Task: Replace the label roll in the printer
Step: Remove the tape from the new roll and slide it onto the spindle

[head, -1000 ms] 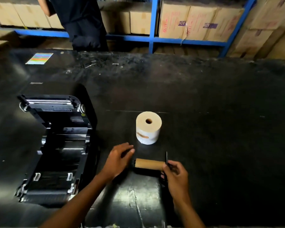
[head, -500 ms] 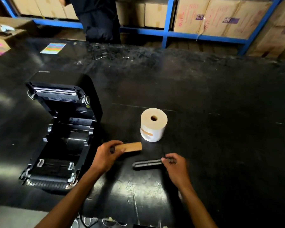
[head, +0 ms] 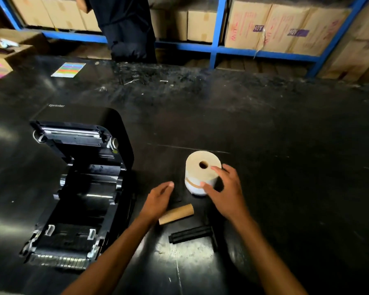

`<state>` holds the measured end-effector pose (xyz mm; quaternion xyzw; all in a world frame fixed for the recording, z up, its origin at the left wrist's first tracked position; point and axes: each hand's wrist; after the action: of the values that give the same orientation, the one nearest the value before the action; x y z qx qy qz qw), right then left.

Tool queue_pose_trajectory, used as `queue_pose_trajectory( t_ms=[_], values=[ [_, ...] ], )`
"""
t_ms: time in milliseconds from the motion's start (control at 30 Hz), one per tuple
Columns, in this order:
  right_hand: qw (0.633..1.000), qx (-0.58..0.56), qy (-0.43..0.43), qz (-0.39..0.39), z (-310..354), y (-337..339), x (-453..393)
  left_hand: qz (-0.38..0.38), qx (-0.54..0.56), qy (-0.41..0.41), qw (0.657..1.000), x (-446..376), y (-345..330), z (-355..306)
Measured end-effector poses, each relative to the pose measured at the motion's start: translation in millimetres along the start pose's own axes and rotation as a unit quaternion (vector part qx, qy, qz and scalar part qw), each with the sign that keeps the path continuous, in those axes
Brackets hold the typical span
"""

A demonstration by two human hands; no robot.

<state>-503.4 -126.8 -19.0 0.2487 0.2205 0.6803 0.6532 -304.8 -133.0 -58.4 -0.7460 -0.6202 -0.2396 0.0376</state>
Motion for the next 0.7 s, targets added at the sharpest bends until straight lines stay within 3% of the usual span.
queue_pose_trajectory(
  t_ms=[133, 267, 333, 400, 500, 700],
  values=[
    [0.978, 0.189, -0.043, 0.077, 9.5, -20.7, -28.4, 0.096, 0.103, 0.051, 0.989, -9.0, -20.7, -29.4],
    [0.983, 0.168, -0.052, 0.062, 8.7, -26.9, -31.6, 0.097, 0.133, 0.059, 0.985, -12.1, -27.0, -32.7],
    [0.992, 0.098, -0.067, 0.052, 9.0, -20.1, -33.6, 0.065, 0.161, 0.064, 0.983, -12.2, -26.2, -31.0],
    [0.992, -0.067, -0.108, 0.026, 11.0, -8.0, -34.4, 0.004, 0.178, 0.048, 0.983, -10.0, -24.1, -31.9],
    [0.934, -0.317, -0.164, 0.023, 22.9, 7.4, -13.9, -0.02, 0.203, 0.042, 0.978, 1.7, -26.7, -41.3],
    [0.877, -0.446, -0.169, 0.064, 32.7, 1.3, 40.4, 0.042, 0.355, 0.054, 0.933, 40.1, -43.9, -62.5]
  ],
)
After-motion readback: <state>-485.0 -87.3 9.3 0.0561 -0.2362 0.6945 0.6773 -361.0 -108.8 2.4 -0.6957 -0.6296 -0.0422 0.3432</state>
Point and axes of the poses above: each hand's wrist, its own x-axis away from the middle knuckle, its own y-axis out of the back of the hand, z = x × y, and after that the axes turned 11 degrees about z, right-handed
